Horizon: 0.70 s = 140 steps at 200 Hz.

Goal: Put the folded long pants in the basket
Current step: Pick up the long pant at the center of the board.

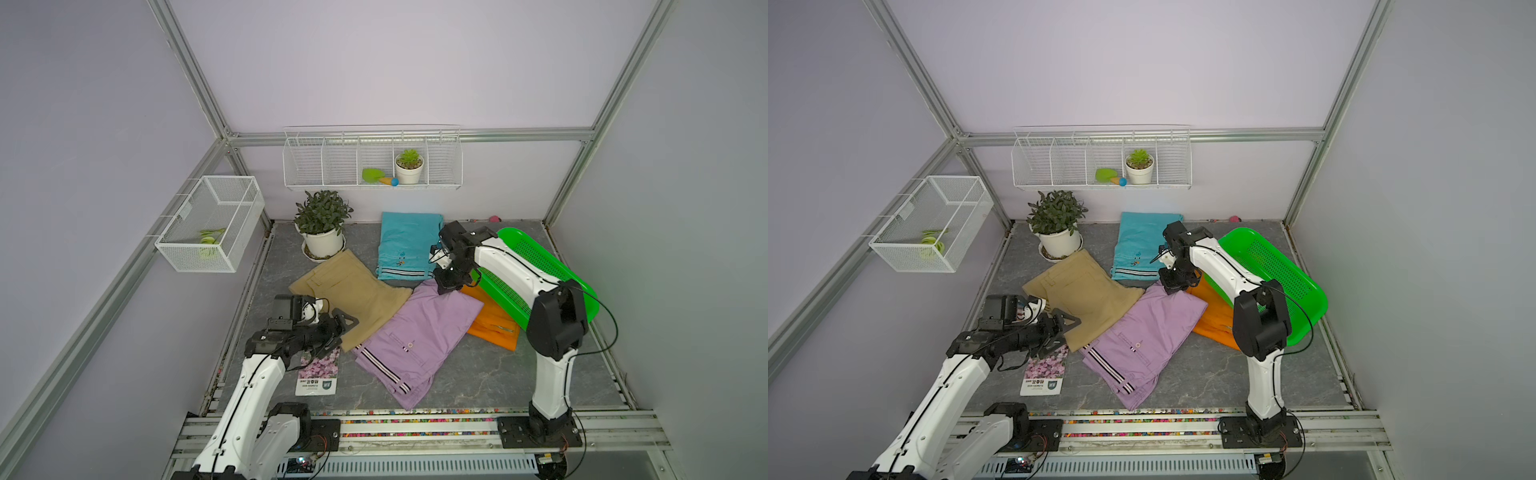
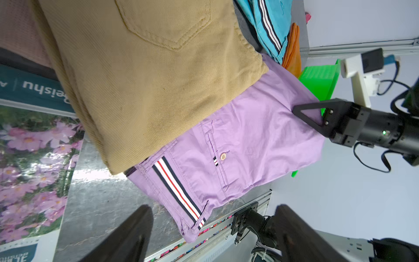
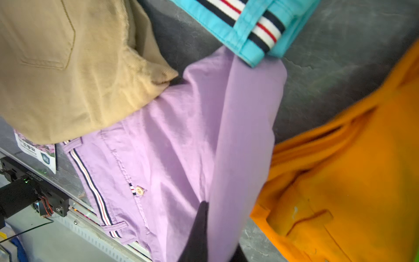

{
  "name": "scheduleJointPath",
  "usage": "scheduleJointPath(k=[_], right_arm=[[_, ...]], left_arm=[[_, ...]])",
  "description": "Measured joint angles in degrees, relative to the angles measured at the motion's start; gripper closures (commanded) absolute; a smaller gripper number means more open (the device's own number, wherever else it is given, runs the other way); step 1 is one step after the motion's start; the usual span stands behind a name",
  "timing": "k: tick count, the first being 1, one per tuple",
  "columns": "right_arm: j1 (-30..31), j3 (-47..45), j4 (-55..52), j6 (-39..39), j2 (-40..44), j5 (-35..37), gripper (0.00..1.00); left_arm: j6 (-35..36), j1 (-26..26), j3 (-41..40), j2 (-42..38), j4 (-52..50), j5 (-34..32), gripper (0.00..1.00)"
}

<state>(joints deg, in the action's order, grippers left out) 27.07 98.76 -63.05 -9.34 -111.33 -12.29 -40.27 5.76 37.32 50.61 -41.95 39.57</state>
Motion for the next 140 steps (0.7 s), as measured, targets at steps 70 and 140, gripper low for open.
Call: scheduleJointPath(k=[70, 140], right_arm=[[-2.3, -17.6, 8.6, -8.3, 11.6, 11.6, 1.00], [-2.6, -19.3, 13.8, -12.0, 14.1, 12.8, 1.00]], left_arm=[[-3.0, 2.1, -5.9, -1.7, 3.1, 2.4, 0.11], [-15.8, 19.5, -14.7, -2.4, 16.4, 0.3, 0.20]])
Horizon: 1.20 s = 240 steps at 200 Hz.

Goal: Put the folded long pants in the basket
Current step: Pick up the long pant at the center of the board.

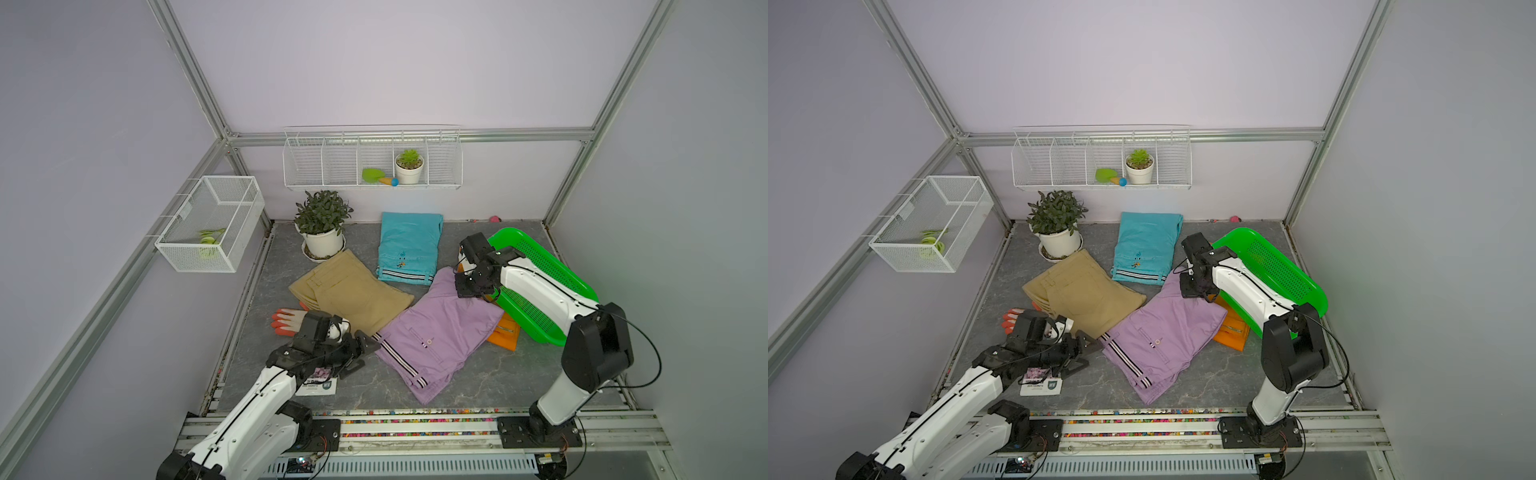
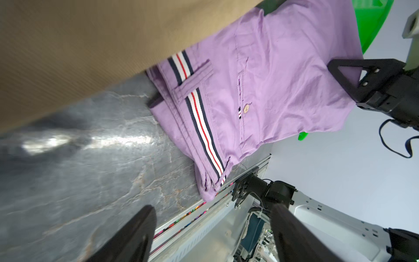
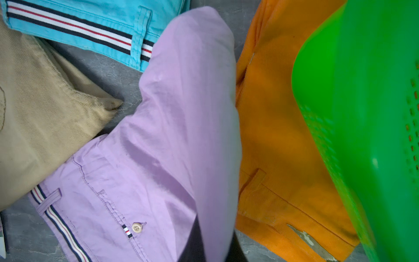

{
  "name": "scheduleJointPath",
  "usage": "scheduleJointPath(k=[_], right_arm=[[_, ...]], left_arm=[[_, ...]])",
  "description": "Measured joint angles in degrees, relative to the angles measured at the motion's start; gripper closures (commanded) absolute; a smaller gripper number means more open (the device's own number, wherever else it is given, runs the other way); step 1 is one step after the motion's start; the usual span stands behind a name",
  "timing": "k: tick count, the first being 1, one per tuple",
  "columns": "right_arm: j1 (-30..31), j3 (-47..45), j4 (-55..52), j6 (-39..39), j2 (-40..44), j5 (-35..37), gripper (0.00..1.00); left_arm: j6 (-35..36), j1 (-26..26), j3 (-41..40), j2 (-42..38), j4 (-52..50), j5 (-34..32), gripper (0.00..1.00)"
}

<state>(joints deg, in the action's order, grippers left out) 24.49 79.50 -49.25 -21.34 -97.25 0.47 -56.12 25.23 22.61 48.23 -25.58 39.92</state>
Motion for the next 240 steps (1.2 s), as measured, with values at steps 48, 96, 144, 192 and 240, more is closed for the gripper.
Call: scheduleJointPath(k=[48, 96, 144, 192, 240], right_arm=[[0.0, -0.3, 0.3, -0.1, 0.0, 0.0, 1.00], [0.0, -0.3, 0.3, 0.0, 0.2, -0.1, 1.00], [0.0, -0.7, 0.3, 0.6, 1.4, -0.7, 1.00], [0.0, -2.3, 0.3, 1.6, 3.7, -1.1, 1.00], [0.0, -3.7, 0.2, 2.8, 6.9, -1.1, 1.00]], left_arm=[[-10.8, 10.6, -5.5, 1.0, 8.3, -5.5, 0.24], [-15.8, 12.3, -7.1, 8.6, 19.0, -8.0, 0.31], [-17.1, 12.7, -7.6, 15.8, 26.8, -11.4, 0.38], [-16.5, 12.8, -3.8, 28.6, 37.7, -11.3, 0.59], [-13.4, 13.1, -2.4, 30.0, 34.9, -14.0, 1.00]])
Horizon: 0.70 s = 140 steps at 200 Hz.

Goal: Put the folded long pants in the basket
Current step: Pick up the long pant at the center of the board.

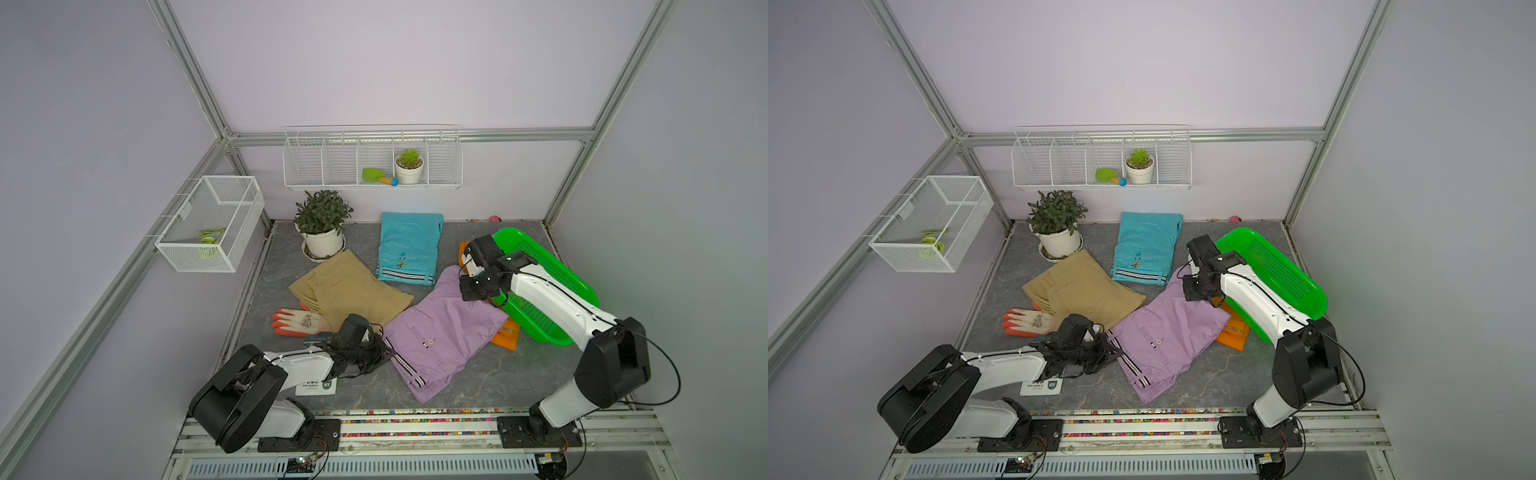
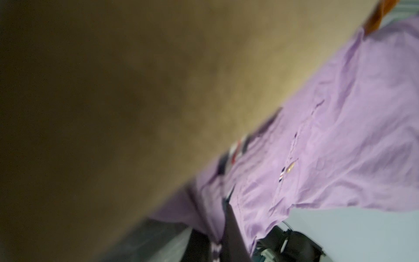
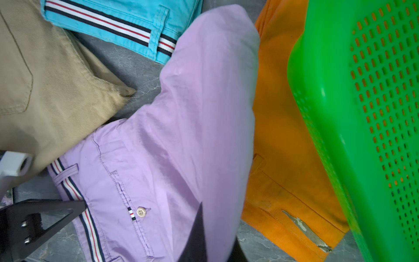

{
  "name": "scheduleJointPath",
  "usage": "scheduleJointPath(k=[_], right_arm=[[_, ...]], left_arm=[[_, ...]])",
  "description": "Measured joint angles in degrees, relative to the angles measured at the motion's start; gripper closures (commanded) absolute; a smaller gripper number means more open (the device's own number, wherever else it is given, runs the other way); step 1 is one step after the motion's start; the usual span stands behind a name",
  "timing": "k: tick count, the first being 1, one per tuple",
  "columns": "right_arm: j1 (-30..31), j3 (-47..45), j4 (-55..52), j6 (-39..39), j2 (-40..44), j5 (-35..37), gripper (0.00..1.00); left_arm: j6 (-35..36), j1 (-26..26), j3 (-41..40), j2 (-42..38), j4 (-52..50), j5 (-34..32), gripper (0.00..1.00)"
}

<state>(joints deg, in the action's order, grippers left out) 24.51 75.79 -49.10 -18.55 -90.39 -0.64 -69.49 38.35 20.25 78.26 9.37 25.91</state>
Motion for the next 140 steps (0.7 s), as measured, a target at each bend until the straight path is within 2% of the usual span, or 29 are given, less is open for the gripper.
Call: scheduleJointPath(k=[35, 78, 103, 140], right_arm=[[0.0, -0.2, -1.3, 1.0, 2.1, 0.1, 1.00], [-0.6, -0.2, -2.9, 1.3, 9.2, 2.3, 1.00], [-3.7, 1.0, -2.9, 0.7, 14.4, 3.8, 1.00], [-12.9, 2.4, -1.4, -2.8, 18.4, 4.3, 1.00]], left_arm=[[3.8, 0.1, 5.1, -7.4, -12.8, -4.3, 1.00], [11.0, 0.1, 21.2, -13.3, -29.1, -8.3, 1.00], [16.9, 0.0, 36.2, -9.2, -37.4, -10.3, 1.00], [26.5, -0.9, 61.9, 5.7, -45.4, -11.0, 1.00]])
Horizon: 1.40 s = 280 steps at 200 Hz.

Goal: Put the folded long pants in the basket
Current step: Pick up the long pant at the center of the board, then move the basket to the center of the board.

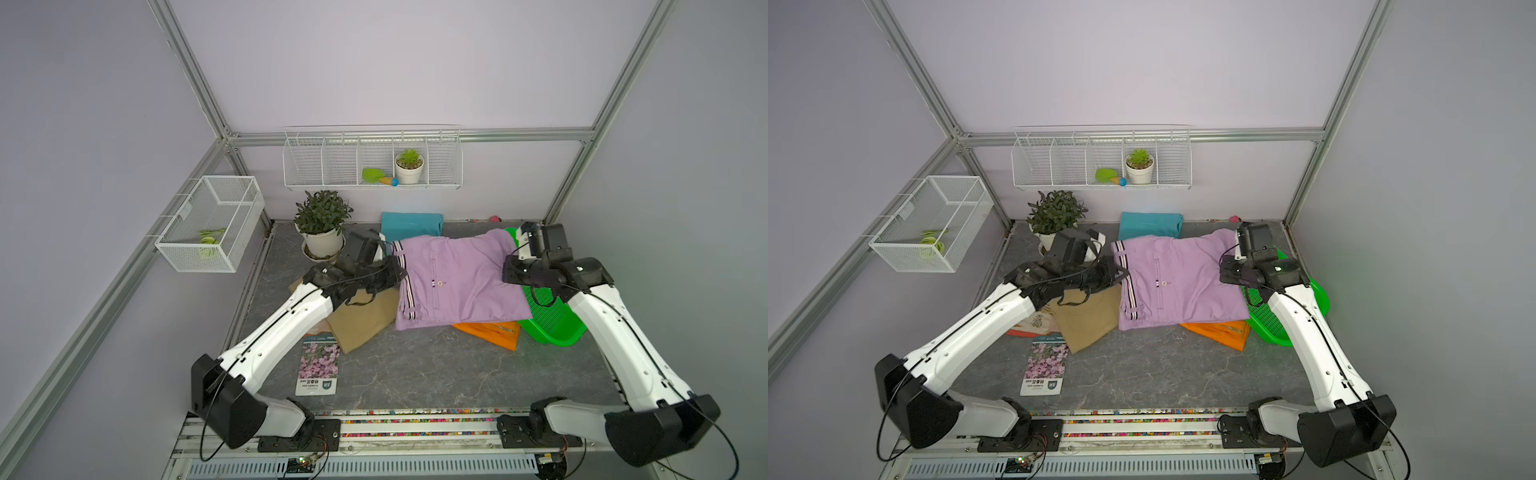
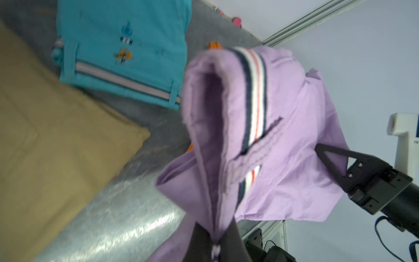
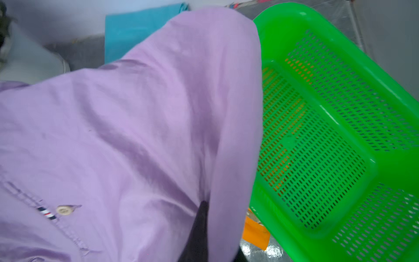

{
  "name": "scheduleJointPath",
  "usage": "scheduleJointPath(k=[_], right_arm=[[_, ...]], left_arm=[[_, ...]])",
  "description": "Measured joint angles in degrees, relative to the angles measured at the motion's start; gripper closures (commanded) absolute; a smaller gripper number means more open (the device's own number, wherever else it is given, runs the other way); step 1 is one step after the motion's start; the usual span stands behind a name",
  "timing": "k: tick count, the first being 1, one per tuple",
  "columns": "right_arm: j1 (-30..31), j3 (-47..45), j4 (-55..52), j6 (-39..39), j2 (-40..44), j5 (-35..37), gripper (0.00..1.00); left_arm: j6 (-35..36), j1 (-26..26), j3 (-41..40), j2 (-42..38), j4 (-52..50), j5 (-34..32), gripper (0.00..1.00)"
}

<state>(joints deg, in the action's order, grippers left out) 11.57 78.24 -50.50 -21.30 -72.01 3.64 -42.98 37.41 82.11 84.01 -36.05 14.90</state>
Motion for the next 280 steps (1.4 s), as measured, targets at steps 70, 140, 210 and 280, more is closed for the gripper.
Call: scheduleJointPath(k=[70, 140, 210, 280], right_arm=[[-13.7, -4.9, 3.6, -6.5, 7.0, 5.8, 1.00], [-18.8, -12.1, 6.9, -8.3, 3.5, 14.3, 1.00], [-14.2, -12.5, 7.8, -5.4, -18.5, 1.3, 1.00], [7.6, -8.9, 2.6, 3.0, -27.4, -14.0, 1.00]], left_arm=[[12.0, 0.3, 47.7, 34.7, -10.5, 9.9, 1.00], [12.6, 2.4, 63.1, 54.6, -6.1, 19.8, 1.00], [15.3, 0.9, 61.6, 55.5, -6.5, 17.5, 1.00], [19.1, -1.2, 47.5, 42.2, -11.6, 14.2, 1.00]])
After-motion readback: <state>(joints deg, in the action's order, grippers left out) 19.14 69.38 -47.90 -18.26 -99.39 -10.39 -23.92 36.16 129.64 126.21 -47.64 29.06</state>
